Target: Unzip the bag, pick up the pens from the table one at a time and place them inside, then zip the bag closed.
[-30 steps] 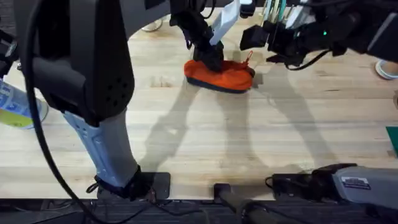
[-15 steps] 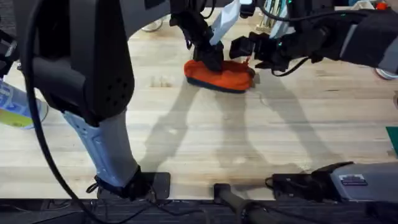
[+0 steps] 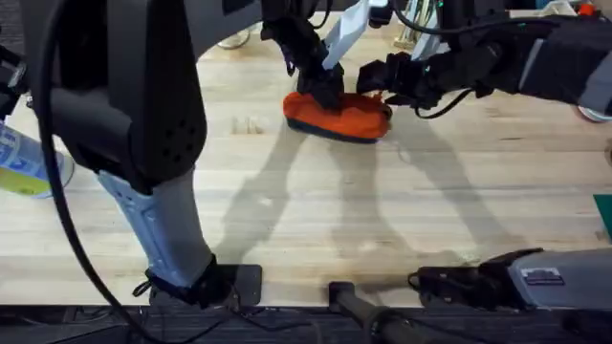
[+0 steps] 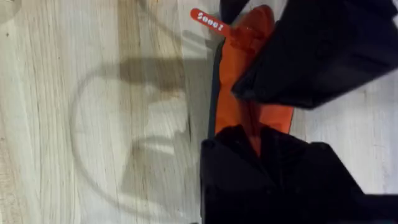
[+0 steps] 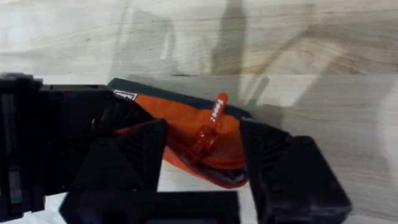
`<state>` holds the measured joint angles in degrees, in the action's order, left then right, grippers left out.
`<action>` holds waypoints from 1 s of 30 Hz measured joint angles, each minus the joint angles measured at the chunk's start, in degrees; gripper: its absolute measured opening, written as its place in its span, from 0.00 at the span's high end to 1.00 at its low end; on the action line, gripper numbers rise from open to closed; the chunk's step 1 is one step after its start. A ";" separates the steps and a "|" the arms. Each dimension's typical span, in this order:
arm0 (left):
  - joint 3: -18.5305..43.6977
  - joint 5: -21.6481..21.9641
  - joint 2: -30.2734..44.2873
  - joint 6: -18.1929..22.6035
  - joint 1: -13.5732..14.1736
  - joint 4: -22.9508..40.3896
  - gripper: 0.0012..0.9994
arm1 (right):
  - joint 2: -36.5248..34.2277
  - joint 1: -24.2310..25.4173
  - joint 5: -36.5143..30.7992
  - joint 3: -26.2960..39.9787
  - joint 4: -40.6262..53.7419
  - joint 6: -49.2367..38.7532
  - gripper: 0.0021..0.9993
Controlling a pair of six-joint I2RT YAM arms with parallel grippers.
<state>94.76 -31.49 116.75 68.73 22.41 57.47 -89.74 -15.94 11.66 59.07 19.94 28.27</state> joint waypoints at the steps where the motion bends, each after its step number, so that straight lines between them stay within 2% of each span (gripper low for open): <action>1: 0.00 0.00 0.00 -0.02 0.00 0.00 0.96 | -0.02 0.00 0.01 0.00 0.09 0.00 0.37; 4: 0.00 0.00 0.00 -0.02 0.00 0.00 0.96 | -0.02 -0.02 0.20 0.00 0.22 0.28 0.52; 9: 0.00 0.02 0.00 0.00 0.00 0.00 0.96 | 0.00 -0.02 0.72 0.00 0.29 0.85 0.93; 10: 0.00 0.03 0.00 -0.02 0.00 0.00 0.96 | 0.00 -0.02 0.81 0.00 0.33 0.85 0.96; 22: 0.00 0.03 0.00 0.00 0.00 0.00 0.96 | 0.00 0.10 0.89 0.00 0.33 0.88 0.97; 30: 0.00 -0.02 0.00 -0.02 0.00 -0.09 0.96 | 1.98 2.57 1.84 0.00 1.80 0.87 0.97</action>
<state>94.76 -31.51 116.75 68.71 22.41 57.38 -87.76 -13.38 13.50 59.07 21.74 29.15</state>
